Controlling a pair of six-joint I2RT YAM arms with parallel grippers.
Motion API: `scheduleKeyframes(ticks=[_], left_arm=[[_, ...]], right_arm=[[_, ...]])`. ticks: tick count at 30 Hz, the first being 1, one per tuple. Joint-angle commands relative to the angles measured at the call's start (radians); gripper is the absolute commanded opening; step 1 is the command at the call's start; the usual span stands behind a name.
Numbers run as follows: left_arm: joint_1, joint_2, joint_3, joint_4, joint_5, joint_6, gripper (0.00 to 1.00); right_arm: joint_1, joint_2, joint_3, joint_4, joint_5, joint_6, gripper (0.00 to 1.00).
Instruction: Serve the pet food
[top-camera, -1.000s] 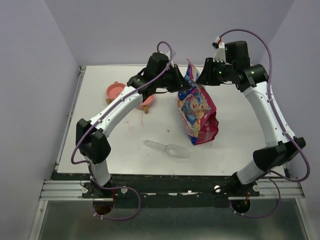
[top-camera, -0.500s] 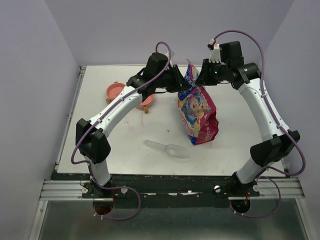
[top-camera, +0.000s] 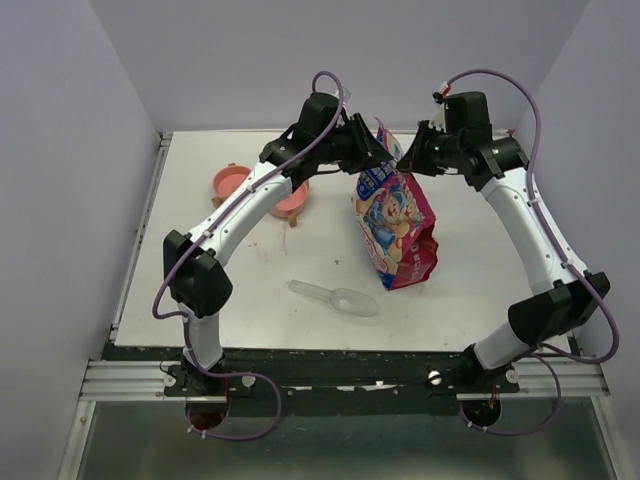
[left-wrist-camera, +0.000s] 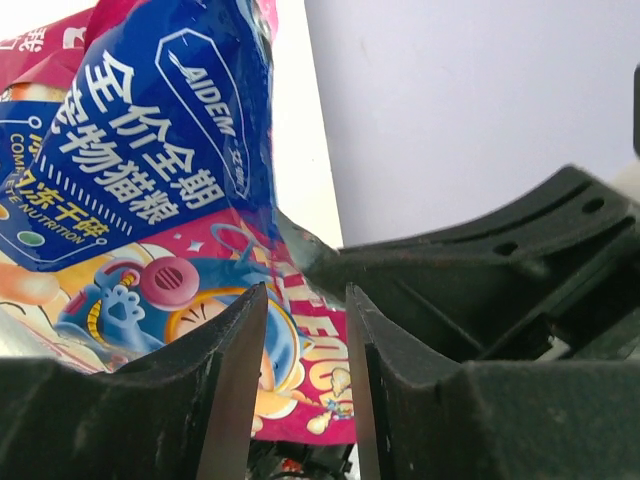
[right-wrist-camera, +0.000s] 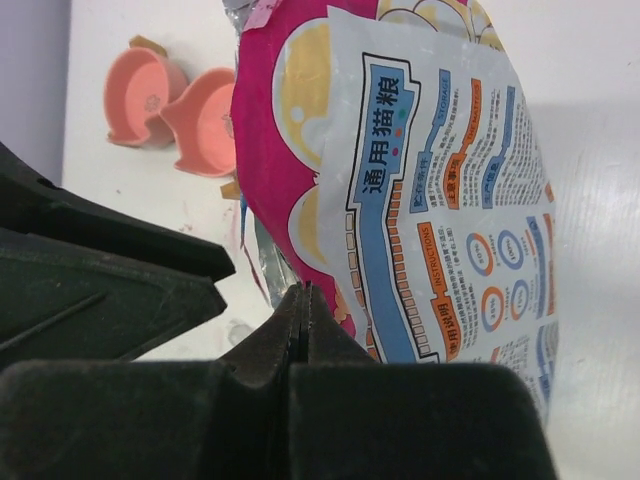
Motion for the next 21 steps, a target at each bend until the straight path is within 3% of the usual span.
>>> scheduleKeyframes(ticks=[1,6,17,21], left_arm=[[0.0,0.045,0.041,-0.022,-0.054,-0.057,0.43],[-0.002,0.059,0.038,-0.005,-0.053,-0.094,0.39],[-0.011,0.086,0.075,0.029,-0.06,-0.113,0.55],[-0.018,0.111,0.112,-0.008,-0.077,-0.105,0.56]], right_arm=[[-0.038,-0.079,-0.113,0.031,0.005,0.178,0.0],[-0.07,-0.113,-0.168,0.085,-0.035,0.243,0.0],[-0.072,-0.108,-0.179,0.117,-0.074,0.246,0.0],[-0.072,-0.107,-0.181,0.122,-0.083,0.245,0.0]])
